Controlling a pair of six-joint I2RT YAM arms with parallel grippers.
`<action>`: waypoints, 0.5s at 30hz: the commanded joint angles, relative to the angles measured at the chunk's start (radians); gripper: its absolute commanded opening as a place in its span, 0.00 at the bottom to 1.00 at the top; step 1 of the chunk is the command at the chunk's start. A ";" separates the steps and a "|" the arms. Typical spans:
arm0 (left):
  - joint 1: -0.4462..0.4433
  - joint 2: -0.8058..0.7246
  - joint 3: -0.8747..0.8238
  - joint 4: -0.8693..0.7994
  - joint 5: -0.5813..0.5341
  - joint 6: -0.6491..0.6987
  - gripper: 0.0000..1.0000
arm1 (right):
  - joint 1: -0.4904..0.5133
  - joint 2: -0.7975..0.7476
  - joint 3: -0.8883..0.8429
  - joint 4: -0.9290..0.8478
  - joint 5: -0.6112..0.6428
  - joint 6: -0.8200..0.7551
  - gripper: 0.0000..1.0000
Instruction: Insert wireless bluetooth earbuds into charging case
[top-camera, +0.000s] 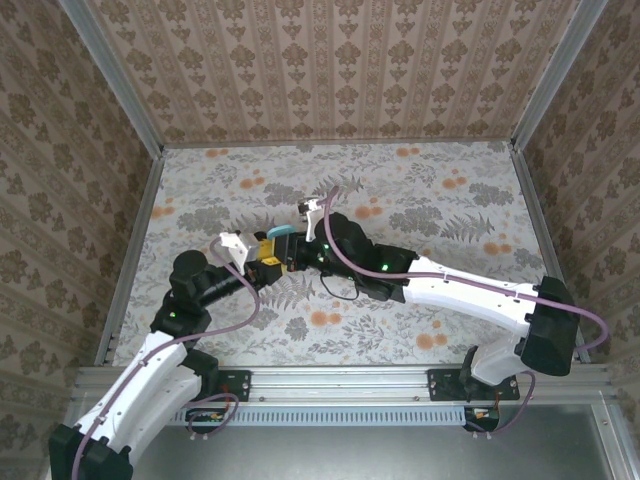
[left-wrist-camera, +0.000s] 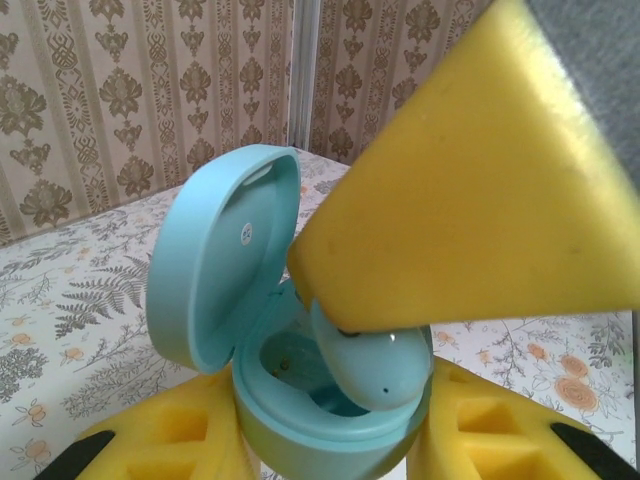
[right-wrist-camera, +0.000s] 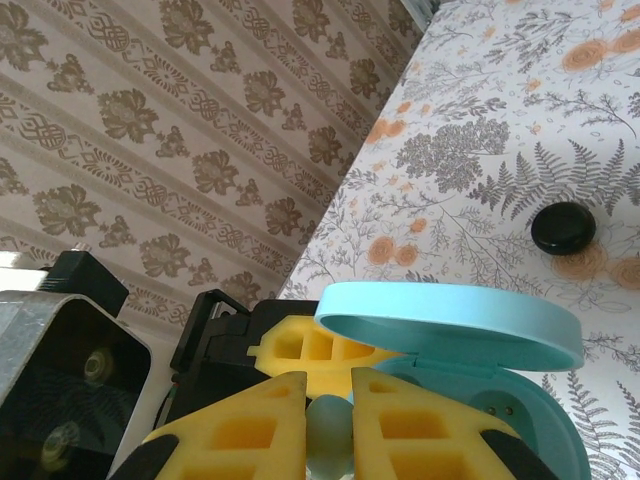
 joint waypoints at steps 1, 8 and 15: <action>-0.003 -0.003 -0.006 0.041 -0.002 -0.022 0.28 | 0.006 0.018 0.035 0.016 0.015 -0.022 0.15; -0.005 -0.003 -0.006 0.042 -0.008 -0.022 0.28 | 0.005 0.022 0.025 0.021 0.017 -0.016 0.15; -0.004 -0.005 -0.006 0.040 -0.009 -0.024 0.28 | 0.005 0.026 0.017 0.027 0.015 -0.010 0.16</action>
